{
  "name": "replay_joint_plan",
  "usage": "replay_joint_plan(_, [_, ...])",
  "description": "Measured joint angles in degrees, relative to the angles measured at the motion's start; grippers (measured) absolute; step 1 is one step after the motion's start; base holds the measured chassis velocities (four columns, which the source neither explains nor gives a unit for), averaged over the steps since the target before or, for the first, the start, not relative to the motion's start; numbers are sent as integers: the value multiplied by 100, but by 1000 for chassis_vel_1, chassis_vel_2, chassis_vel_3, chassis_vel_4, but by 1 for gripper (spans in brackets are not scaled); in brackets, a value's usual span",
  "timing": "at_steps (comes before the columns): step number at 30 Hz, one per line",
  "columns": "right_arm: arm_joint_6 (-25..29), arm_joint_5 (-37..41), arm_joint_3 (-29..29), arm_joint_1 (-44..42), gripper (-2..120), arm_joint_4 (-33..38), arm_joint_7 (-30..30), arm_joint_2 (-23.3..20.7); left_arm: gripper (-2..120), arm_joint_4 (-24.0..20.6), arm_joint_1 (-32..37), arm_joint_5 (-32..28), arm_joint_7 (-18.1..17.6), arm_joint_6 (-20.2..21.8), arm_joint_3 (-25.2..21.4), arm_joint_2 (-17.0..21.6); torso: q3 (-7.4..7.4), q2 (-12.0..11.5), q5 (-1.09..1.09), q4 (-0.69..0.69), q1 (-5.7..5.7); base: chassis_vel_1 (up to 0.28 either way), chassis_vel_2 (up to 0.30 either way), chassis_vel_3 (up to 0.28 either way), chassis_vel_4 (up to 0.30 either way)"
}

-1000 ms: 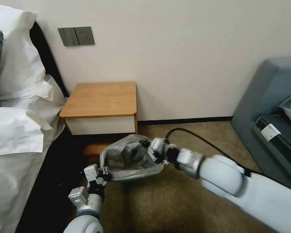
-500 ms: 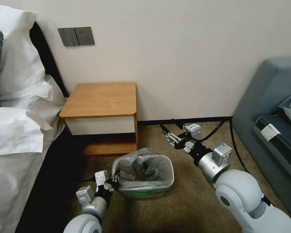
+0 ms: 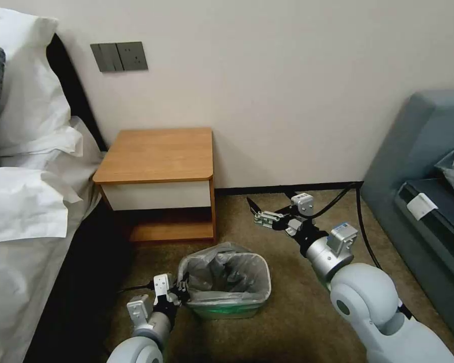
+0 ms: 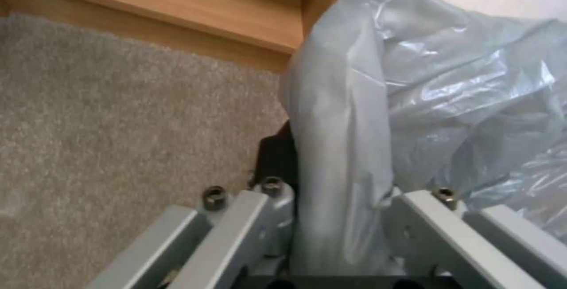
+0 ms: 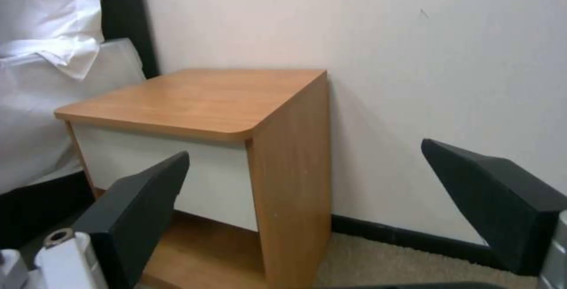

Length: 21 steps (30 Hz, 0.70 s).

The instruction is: Pick up the garbage bag from the table and place it over the trash can.

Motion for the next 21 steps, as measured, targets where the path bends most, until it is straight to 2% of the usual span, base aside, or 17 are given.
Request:
replay_joint_plan(3, [21, -63, 30, -65, 100, 15, -31, -13, 28, -1, 31, 23, 1, -26, 12, -4, 0, 0, 1, -1, 0, 0, 0, 0, 0])
replay_joint_plan(4, [21, -63, 30, -65, 100, 15, -31, -13, 28, -1, 31, 23, 1, -26, 12, -4, 0, 0, 1, -1, 0, 0, 0, 0, 0])
replay_joint_plan(8, [33, -107, 46, -106, 100, 24, -44, 1, 46, -37, 66, 50, -33, -76, 14, -17, 0, 0, 1, -1, 0, 0, 0, 0, 0])
replay_joint_plan(9, [33, -107, 46, -106, 100, 24, -44, 1, 46, -37, 66, 50, -33, -76, 14, -17, 0, 0, 1, -1, 0, 0, 0, 0, 0])
replay_joint_plan(10, [33, -135, 46, -113, 100, 25, -60, 7, 53, -39, 69, 51, -59, -97, 9, -26, 0, 0, 1, -1, 0, 0, 0, 0, 0])
replay_joint_plan(12, [26, -159, 44, -117, 100, 30, -77, 7, 56, -39, 74, 51, -89, -127, -6, -35, 0, 0, 1, -1, 0, 0, 0, 0, 0])
replay_joint_plan(13, [17, -170, 43, -117, 100, 34, -84, 7, 63, -53, 92, 51, -103, -160, -19, -34, 0, 0, 1, -1, 0, 0, 0, 0, 0])
replay_joint_plan(21, [-1, -170, 81, -200, 100, 101, -86, 50, 91, -341, 226, 97, -187, -227, -10, -14, 0, 0, 1, -1, 0, 0, 0, 0, 0])
